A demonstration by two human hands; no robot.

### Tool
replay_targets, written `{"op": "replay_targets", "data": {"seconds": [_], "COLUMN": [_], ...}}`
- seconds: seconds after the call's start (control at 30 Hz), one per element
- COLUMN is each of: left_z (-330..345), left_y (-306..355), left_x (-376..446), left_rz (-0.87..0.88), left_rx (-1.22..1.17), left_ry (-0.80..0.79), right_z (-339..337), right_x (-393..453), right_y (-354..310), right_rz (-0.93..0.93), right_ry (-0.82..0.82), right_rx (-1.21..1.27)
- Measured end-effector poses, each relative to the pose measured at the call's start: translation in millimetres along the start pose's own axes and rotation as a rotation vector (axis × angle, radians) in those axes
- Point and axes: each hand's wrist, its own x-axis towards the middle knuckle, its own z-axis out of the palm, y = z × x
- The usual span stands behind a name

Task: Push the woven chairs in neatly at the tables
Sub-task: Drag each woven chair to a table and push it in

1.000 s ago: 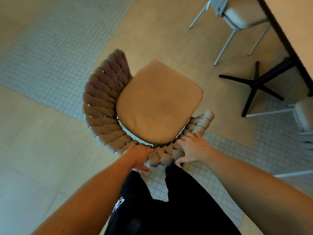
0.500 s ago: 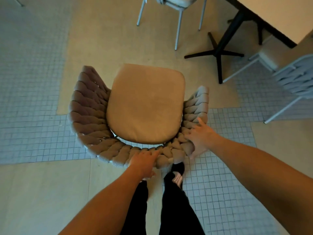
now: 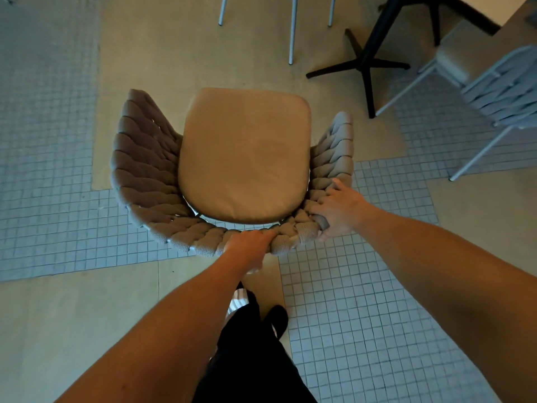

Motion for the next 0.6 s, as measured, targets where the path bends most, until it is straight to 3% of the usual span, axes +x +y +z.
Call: {"op": "replay_targets", "data": {"seconds": [0.27, 0.6], "left_z": [4, 25], "left_y": [-9, -84], "left_x": [-7, -31], "left_rz": [0.014, 0.145], "left_rx": [0.025, 0.229], "left_ry": [0.041, -0.028], "right_z": [-2, 10], "right_x": [-3, 9], "right_y": [-14, -99], "right_rz": [0.007, 0.094], "right_ry": [0.021, 0.124], "right_rx": [-0.018, 0.182]}}
